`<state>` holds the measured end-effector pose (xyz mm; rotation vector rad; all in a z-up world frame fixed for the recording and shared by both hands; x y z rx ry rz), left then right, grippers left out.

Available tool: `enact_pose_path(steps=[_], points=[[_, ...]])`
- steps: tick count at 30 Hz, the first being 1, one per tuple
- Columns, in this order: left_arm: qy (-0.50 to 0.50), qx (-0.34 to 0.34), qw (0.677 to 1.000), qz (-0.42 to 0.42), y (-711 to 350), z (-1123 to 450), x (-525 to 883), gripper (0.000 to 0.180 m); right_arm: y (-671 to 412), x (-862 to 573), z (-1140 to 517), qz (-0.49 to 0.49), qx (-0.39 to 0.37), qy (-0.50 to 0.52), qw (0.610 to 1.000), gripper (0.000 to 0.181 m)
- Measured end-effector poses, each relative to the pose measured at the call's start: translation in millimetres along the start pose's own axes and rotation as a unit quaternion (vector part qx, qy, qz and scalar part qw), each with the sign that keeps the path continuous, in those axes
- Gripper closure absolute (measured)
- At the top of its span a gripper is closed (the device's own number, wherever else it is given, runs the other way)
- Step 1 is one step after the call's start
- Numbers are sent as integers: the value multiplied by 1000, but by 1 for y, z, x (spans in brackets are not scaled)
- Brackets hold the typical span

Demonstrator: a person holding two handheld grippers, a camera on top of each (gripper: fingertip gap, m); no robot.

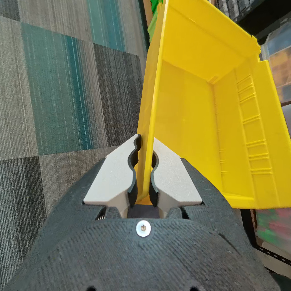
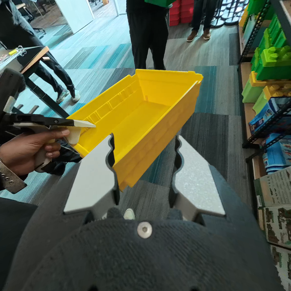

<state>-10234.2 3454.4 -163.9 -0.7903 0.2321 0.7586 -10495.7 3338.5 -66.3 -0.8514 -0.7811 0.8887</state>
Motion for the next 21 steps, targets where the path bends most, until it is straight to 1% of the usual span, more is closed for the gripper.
enact_pose_path(steps=[7,12,16,21], points=[[-4,1,1000,-31,0,-44,-104,180,6,-104,55,8,-30,32,999,104],[1,-5,1000,-28,-7,-75,-176,180,4,-174,91,-7,-61,37,997,104],[7,-16,999,-35,-26,-103,-218,180,-4,-217,102,-14,-77,39,996,103],[24,-13,998,-57,-65,-150,-246,180,-22,-258,87,-27,-88,55,994,103]])
Point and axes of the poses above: each gripper's, where its closed fingertips meet, z back along the fingers, y out of its underside, x = y × z across the jaws, the point moved 10 cm from there along z, back along the fingers, and after that the axes turned 4 degrees about -y, right-handed, at the moved point
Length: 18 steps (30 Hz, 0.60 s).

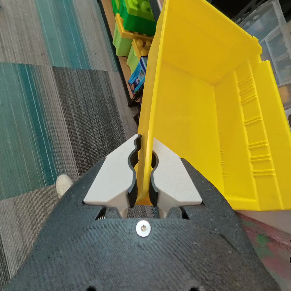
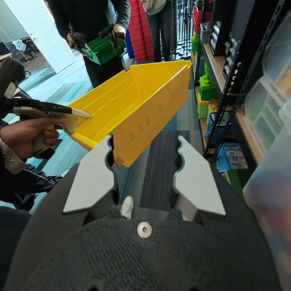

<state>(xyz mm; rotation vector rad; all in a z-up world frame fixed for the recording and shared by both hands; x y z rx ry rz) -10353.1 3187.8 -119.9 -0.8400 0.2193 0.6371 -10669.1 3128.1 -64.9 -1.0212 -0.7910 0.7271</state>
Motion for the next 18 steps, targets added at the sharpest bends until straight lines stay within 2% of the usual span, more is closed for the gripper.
enact_pose_path(steps=[9,13,18], points=[[40,27,996,-71,-105,-124,20,180,-30,-33,-115,-29,8,60,998,101],[63,45,993,-93,-161,-163,36,180,-71,-33,-173,-24,-19,93,995,110],[83,46,989,-114,-223,-200,48,180,-99,-35,-228,-45,-19,98,994,103]])
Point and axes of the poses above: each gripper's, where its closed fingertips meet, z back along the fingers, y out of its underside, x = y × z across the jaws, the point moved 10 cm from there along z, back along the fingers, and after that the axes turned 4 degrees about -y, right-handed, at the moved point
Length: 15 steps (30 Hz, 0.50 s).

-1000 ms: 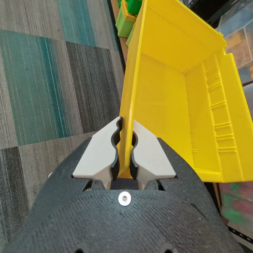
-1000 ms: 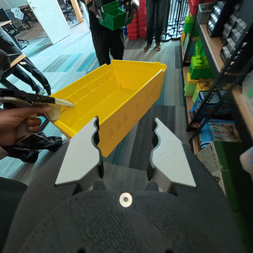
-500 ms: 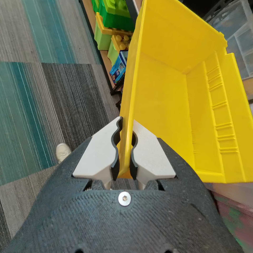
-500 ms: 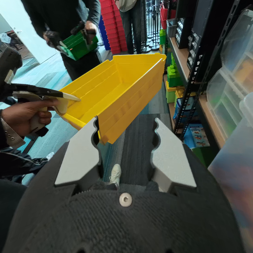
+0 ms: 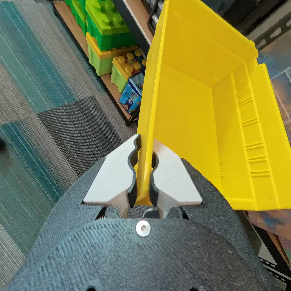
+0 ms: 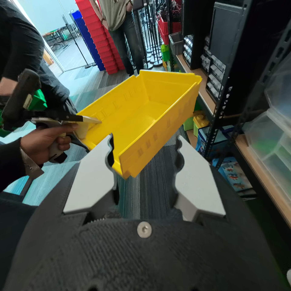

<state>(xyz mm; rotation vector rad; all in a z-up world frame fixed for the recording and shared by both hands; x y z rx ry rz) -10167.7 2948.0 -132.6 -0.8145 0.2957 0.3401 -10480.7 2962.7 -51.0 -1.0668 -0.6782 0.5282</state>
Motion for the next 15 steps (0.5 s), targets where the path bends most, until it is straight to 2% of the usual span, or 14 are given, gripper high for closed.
enact_pose_path(steps=[3,15], points=[[5,-11,1000,5,-22,-12,12,180,-7,-1,-22,16,24,8,1000,95],[23,17,999,28,-38,-54,22,180,-27,-19,-53,13,37,38,999,103]])
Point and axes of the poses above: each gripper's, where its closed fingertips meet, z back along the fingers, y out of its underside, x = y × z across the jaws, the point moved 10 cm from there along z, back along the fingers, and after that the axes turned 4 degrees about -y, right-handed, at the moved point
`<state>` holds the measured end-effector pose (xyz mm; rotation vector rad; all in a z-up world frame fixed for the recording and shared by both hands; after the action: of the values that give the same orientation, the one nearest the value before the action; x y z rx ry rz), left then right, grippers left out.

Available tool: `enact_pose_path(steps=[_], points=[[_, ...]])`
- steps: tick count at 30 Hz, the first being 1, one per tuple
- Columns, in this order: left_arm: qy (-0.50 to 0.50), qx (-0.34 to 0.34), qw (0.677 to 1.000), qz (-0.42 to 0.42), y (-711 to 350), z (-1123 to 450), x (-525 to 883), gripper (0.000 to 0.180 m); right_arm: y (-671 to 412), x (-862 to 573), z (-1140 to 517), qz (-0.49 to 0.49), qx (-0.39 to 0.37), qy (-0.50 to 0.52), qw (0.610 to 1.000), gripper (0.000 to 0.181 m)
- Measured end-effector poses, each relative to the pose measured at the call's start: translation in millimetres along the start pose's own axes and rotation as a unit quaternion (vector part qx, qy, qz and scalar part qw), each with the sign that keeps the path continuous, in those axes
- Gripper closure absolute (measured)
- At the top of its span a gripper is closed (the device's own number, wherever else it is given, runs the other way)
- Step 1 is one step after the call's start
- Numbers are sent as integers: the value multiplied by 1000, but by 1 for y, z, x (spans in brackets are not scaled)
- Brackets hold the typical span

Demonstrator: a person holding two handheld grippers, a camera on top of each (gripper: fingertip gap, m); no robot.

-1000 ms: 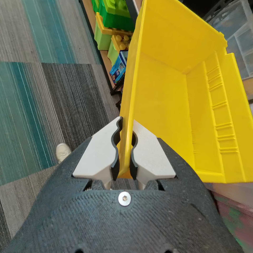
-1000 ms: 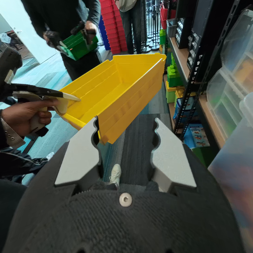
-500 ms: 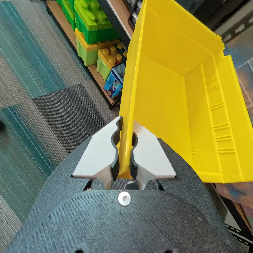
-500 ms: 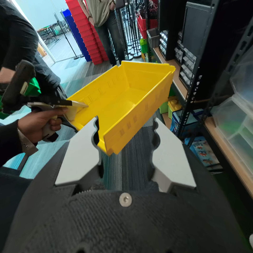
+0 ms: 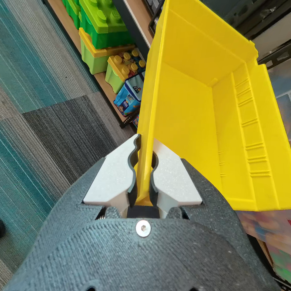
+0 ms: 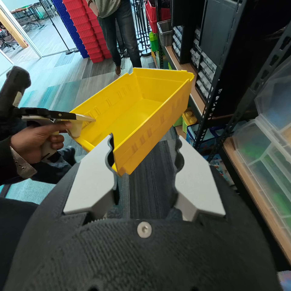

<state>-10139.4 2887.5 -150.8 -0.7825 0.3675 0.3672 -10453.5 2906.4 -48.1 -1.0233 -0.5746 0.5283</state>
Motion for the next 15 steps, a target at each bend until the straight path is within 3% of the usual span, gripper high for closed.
enact_pose_path(steps=[7,15], points=[[-10,-9,1000,14,-1,-7,-20,180,-8,-23,-3,1,-8,-29,1000,107],[-48,-41,997,33,13,-3,-59,180,-7,-59,2,-15,-25,-109,994,80]])
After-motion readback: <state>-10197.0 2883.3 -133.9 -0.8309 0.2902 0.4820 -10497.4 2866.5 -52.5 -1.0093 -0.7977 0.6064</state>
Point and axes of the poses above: each gripper's, where its closed fingertips meet, z back along the fingers, y out of its underside, x = y × z across the jaws, the point moved 10 cm from there along z, back along the fingers, and after that the axes turned 4 degrees about -y, right-handed, at the moved point
